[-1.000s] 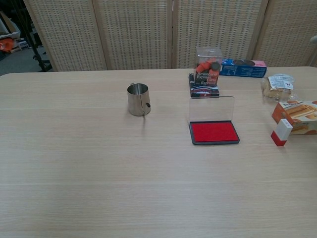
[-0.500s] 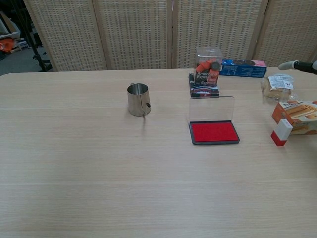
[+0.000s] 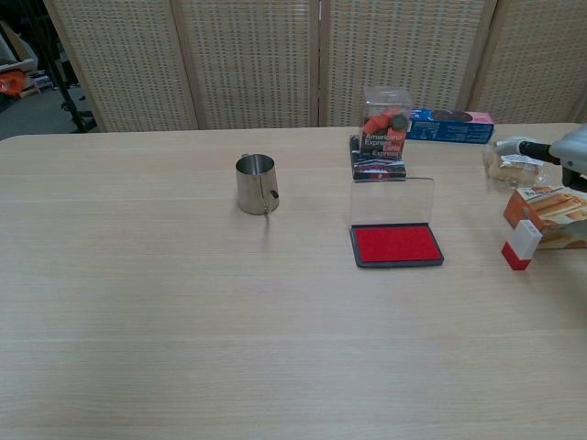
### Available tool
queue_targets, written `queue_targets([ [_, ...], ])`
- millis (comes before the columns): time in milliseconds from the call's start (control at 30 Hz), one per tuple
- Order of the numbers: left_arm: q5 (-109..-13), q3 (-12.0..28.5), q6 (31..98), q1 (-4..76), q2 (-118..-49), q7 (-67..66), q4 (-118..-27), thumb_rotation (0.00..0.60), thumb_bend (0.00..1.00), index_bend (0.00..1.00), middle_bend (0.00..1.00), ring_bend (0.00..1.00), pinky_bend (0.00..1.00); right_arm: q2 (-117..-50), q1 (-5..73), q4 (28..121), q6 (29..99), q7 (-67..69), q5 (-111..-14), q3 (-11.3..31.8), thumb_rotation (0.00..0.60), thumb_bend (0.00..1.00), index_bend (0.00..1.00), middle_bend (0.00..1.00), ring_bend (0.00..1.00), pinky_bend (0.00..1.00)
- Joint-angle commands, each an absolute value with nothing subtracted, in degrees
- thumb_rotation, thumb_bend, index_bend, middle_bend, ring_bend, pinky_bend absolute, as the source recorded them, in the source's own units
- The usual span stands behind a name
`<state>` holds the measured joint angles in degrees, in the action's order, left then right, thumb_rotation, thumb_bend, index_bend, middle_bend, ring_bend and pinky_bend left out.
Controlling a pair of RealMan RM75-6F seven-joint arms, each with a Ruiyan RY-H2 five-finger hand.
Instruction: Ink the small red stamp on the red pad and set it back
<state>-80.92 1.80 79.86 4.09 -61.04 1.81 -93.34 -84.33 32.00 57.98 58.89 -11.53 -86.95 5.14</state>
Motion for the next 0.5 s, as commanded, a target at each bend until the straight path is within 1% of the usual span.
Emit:
queue_targets([
  [33,-80.89,1.78,79.8,4.13,-61.08,1.75,-93.32,0.6,0.0,0.0,0.0,0.0,0.0,-85.07,32.18,57.24,58.5,-11.26,-86.44,4.96,0.6,0.0,0.0,0.95,1.0,1.0],
  [500,-80.94,1.65,79.78,4.21,-61.21,1.73,-93.28,0.6,0.0,0.0,0.0,0.0,0.0,-87.52,33.53,55.89,56.73,-11.12,-84.28,5.46,0.6,0.0,0.0,0.95,1.0,1.0],
])
